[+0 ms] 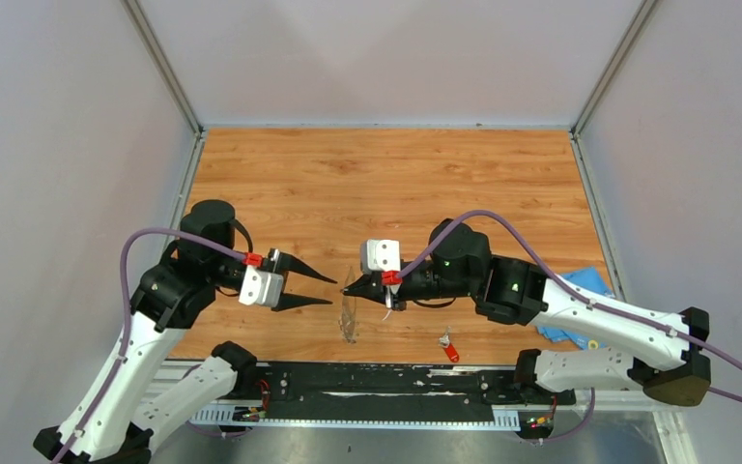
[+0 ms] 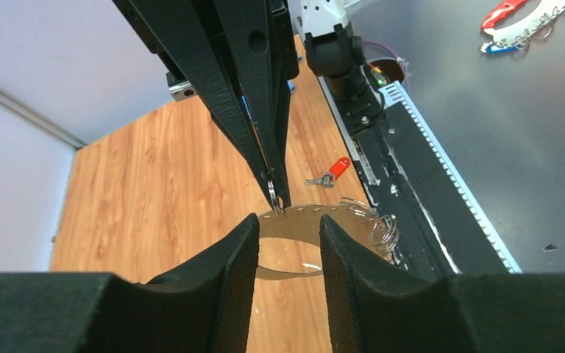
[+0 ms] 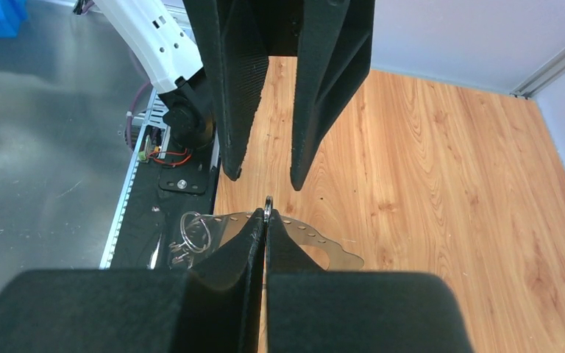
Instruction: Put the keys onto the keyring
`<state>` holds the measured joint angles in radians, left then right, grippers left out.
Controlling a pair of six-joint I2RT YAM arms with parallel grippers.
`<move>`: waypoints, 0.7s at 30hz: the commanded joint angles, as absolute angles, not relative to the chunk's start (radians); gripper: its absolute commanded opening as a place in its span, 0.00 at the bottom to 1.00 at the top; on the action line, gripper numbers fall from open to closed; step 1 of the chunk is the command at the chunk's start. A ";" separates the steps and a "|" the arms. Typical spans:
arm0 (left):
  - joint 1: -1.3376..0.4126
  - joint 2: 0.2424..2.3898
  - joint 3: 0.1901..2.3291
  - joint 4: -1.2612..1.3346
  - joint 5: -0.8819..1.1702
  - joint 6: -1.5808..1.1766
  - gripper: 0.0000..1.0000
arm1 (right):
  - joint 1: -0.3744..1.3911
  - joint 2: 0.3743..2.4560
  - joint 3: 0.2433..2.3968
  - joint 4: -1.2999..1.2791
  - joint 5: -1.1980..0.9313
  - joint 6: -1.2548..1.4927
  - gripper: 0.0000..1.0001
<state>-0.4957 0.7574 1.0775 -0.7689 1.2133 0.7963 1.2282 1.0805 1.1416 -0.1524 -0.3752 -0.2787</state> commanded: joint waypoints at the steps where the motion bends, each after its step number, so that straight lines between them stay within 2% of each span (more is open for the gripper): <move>1: -0.509 0.749 1.083 -0.778 1.233 0.766 0.36 | 1.238 1.099 1.200 -0.178 -0.370 -0.283 0.00; 14: -0.520 0.783 1.062 -0.779 1.184 0.754 0.28 | 1.238 1.143 1.244 -0.204 -0.360 -0.278 0.00; 17: -0.530 0.784 1.042 -0.779 1.148 0.759 0.19 | 1.238 1.155 1.253 -0.205 -0.357 -0.275 0.00; 21: -0.534 0.787 1.027 -0.779 1.107 0.756 0.00 | 1.238 1.171 1.259 -0.206 -0.353 -0.265 0.00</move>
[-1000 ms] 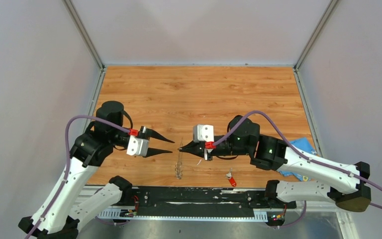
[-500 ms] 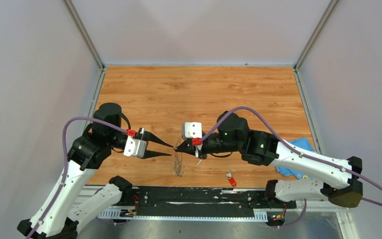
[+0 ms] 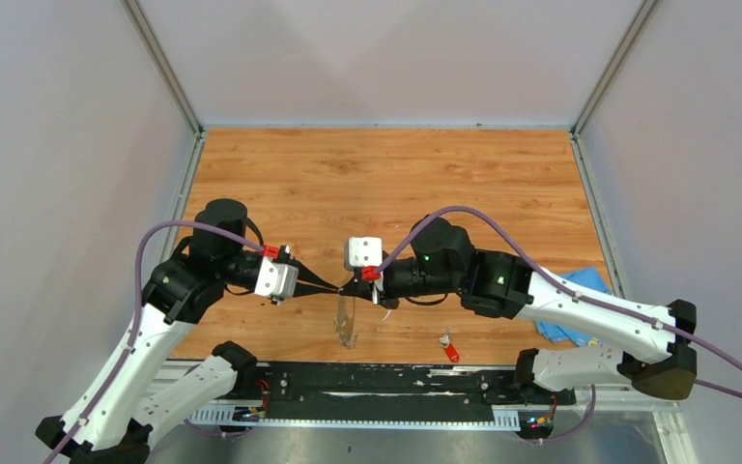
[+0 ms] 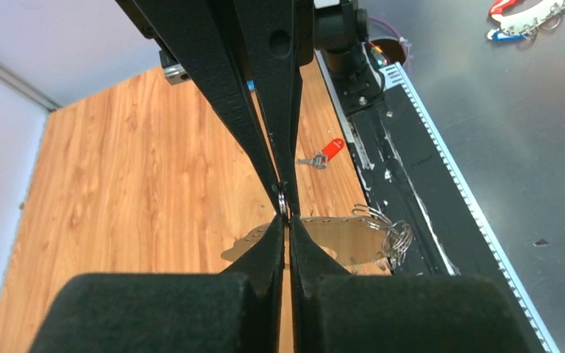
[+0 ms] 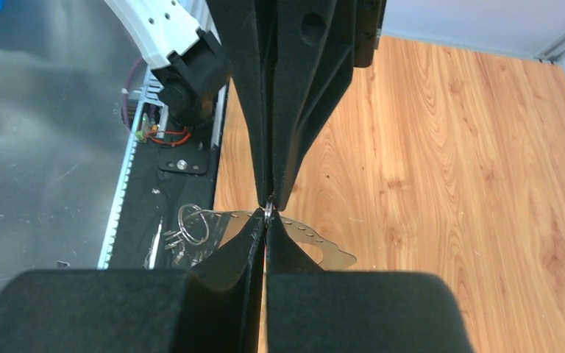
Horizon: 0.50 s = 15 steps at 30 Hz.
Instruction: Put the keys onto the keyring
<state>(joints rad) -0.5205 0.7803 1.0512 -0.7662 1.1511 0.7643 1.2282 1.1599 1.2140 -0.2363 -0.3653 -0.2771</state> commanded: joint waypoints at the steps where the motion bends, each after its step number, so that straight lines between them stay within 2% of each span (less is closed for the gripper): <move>1: -0.534 0.788 1.029 -0.779 1.105 0.755 0.00 | 1.238 1.176 1.258 -0.209 -0.350 -0.261 0.00; 14: -0.538 0.769 0.996 -0.778 1.150 0.708 0.00 | 1.238 1.179 1.269 -0.228 -0.230 -0.203 0.00; 15: -0.539 0.773 0.993 -0.781 1.147 0.708 0.02 | 1.238 1.184 1.271 -0.230 -0.233 -0.197 0.00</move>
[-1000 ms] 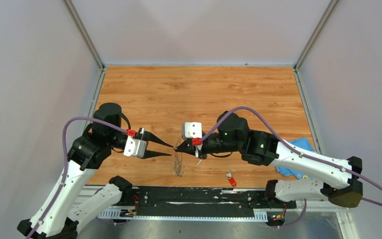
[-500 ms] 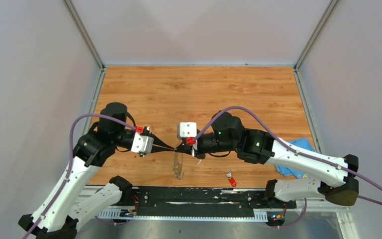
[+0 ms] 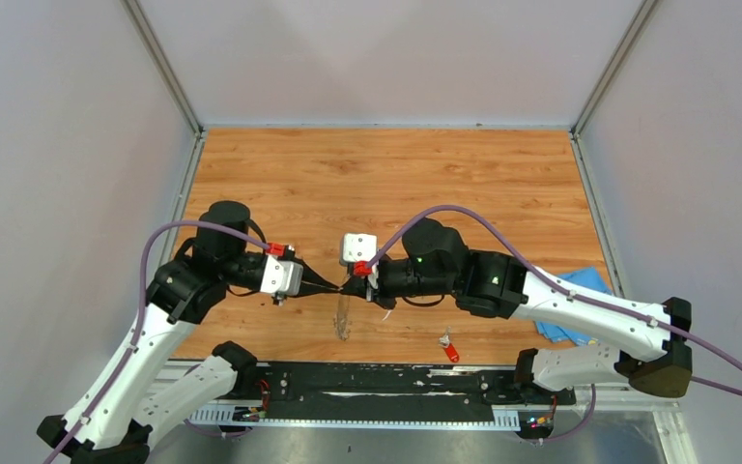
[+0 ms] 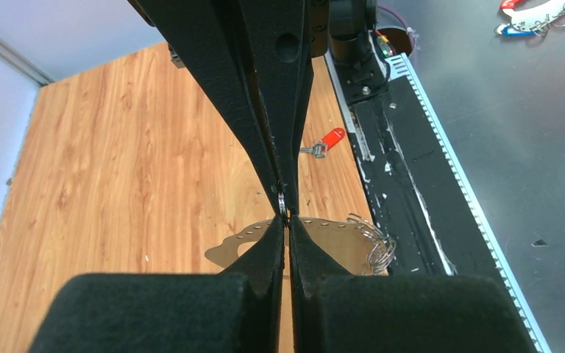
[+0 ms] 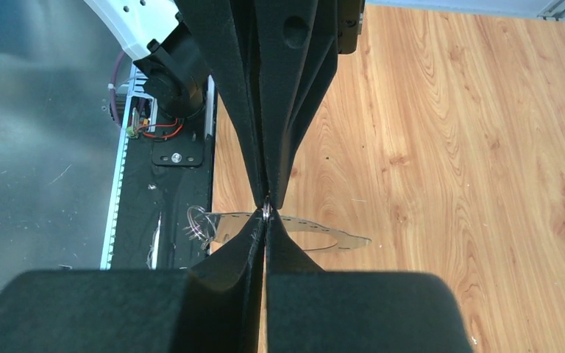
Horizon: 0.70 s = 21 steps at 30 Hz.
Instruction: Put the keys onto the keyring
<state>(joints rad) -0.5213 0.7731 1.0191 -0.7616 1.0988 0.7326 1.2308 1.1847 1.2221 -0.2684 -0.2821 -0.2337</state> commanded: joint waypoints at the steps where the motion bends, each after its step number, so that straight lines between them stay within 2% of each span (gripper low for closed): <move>1: -0.541 0.779 0.994 -0.780 1.144 0.705 0.15 | 1.238 1.190 1.276 -0.234 -0.240 -0.194 0.00; 2: -0.543 0.792 0.998 -0.780 1.144 0.700 0.31 | 1.238 1.197 1.281 -0.240 -0.246 -0.193 0.00; 3: -0.543 0.801 1.005 -0.780 1.147 0.697 0.35 | 1.238 1.205 1.289 -0.247 -0.250 -0.191 0.00; 9: -0.546 0.828 1.024 -0.779 1.134 0.690 0.00 | 1.238 1.227 1.308 -0.268 -0.265 -0.183 0.00; 16: -0.549 0.788 0.995 -0.778 1.088 0.693 0.00 | 1.238 1.231 1.324 -0.283 -0.267 -0.178 0.01; 19: -0.549 0.784 1.002 -0.779 1.066 0.682 0.00 | 1.237 1.207 1.311 -0.283 -0.245 -0.172 0.13; 21: -0.549 0.785 1.011 -0.780 1.061 0.672 0.00 | 1.231 1.182 1.291 -0.276 -0.232 -0.162 0.18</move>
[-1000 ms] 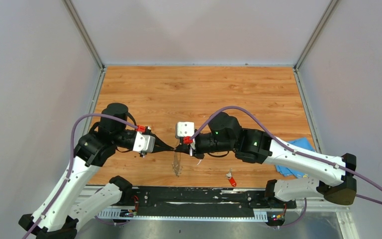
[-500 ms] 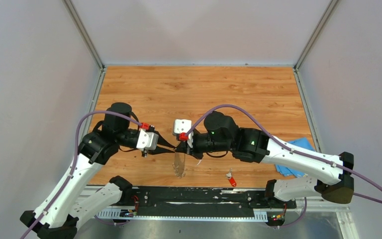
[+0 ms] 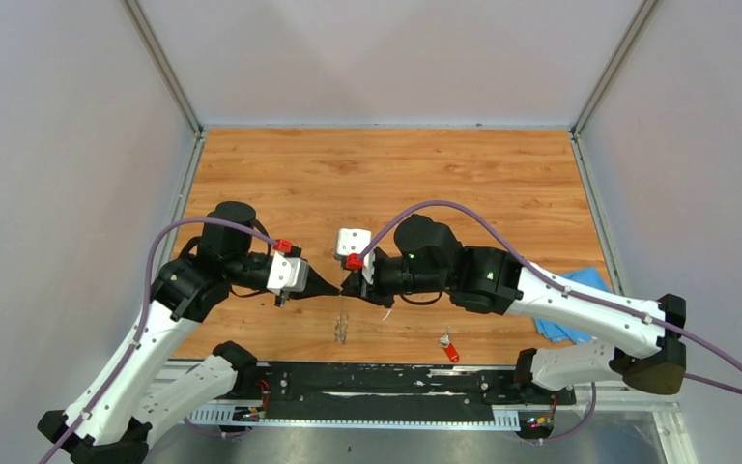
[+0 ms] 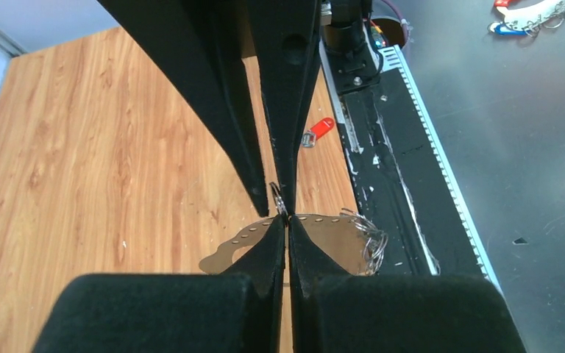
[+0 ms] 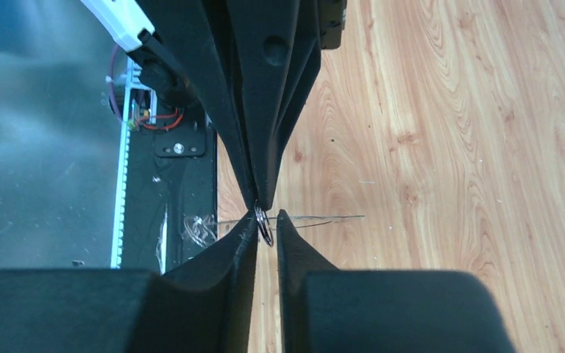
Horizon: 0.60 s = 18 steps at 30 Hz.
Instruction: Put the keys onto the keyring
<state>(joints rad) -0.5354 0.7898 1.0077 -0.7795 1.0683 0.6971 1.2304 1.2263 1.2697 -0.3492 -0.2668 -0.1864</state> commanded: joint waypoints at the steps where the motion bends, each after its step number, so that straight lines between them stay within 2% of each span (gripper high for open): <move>1: -0.549 0.786 1.015 -0.779 1.063 0.669 0.00 | 1.228 1.169 1.277 -0.271 -0.224 -0.152 0.21; 9: -0.549 0.771 1.022 -0.779 1.110 0.672 0.00 | 1.211 1.059 1.165 -0.204 -0.172 -0.086 0.36; 14: -0.549 0.738 1.021 -0.777 1.153 0.736 0.00 | 1.209 0.998 1.069 -0.130 -0.215 -0.082 0.51; 18: -0.549 0.717 1.024 -0.777 1.164 0.803 0.00 | 1.209 0.984 1.025 -0.062 -0.282 -0.088 0.54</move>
